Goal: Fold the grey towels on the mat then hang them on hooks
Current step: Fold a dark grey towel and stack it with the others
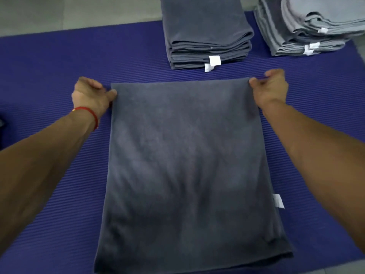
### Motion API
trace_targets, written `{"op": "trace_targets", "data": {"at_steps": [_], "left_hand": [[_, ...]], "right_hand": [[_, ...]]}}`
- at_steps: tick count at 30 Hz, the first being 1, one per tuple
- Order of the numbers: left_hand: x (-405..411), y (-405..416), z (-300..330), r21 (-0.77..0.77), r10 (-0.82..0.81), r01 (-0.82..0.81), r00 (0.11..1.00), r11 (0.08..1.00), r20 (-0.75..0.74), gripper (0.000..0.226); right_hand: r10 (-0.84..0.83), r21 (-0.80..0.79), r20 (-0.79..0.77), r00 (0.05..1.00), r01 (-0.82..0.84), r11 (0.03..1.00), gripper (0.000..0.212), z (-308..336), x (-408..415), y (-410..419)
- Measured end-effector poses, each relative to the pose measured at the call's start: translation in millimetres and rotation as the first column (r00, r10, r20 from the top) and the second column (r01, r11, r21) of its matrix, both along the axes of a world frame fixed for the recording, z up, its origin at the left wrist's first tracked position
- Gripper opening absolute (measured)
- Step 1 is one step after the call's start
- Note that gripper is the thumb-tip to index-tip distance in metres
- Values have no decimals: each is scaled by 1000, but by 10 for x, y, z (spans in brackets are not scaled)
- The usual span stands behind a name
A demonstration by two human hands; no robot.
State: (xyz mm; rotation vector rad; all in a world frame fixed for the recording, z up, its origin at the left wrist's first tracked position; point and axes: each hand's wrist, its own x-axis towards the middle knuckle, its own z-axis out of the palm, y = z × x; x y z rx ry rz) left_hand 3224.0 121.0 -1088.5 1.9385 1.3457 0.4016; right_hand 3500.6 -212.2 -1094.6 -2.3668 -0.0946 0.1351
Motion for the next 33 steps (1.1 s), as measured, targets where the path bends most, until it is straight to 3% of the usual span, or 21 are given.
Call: {"op": "trace_targets", "data": {"at_steps": [1,3,6,8,10,12,15,17,21,23,29,31,33], "left_hand": [[-90,-90,27,193,-92,101,994,976,-59,24],[-344,-442,64,469,-349,387,922,794,-170,30],[-993,-1385,-21,454,-648,720,683,524,-336,45],[-1503,-1925,-157,353,-730,844,530,403,-432,58],[-1913,-2122,-285,283,-726,894,447,346,-523,65],[-2124,-2056,-292,248,-706,898,440,365,-555,65],[-2358,-1936,-254,207,-716,935,353,287,-602,66],[-2523,-1894,-252,206,-727,957,290,205,-622,66],[-2876,-1764,-189,188,-742,979,65,-83,-667,69],[-3017,-1675,-160,173,-741,974,9,-146,-671,70],[-3104,-1606,-192,327,-759,928,83,-176,-645,40],[-3121,-1587,-190,336,-765,924,81,-184,-639,37],[-3102,-1575,-158,352,-805,932,147,-82,-575,36]], "right_hand": [[108,-96,102,989,-98,991,43,28,-140,-14],[417,-325,278,866,-324,889,48,51,-589,-104],[822,-543,205,531,-638,547,58,-51,-1593,-491],[920,-629,57,387,-702,334,63,-176,-2093,-942],[887,-652,19,462,-666,361,64,-242,-2334,-1416],[812,-667,3,584,-603,437,64,-204,-2421,-1777],[780,-707,-68,622,-582,403,66,-122,-2562,-2128],[804,-708,-93,588,-606,362,67,-120,-2644,-2311],[927,-687,-110,358,-701,189,70,-78,-2706,-2698],[955,-699,-94,282,-702,139,68,-43,-2692,-2865],[982,-718,51,181,-677,162,43,17,-2508,-2907],[975,-720,38,218,-671,178,46,46,-2455,-2838],[953,-677,20,301,-697,235,47,45,-2457,-2802]]}}
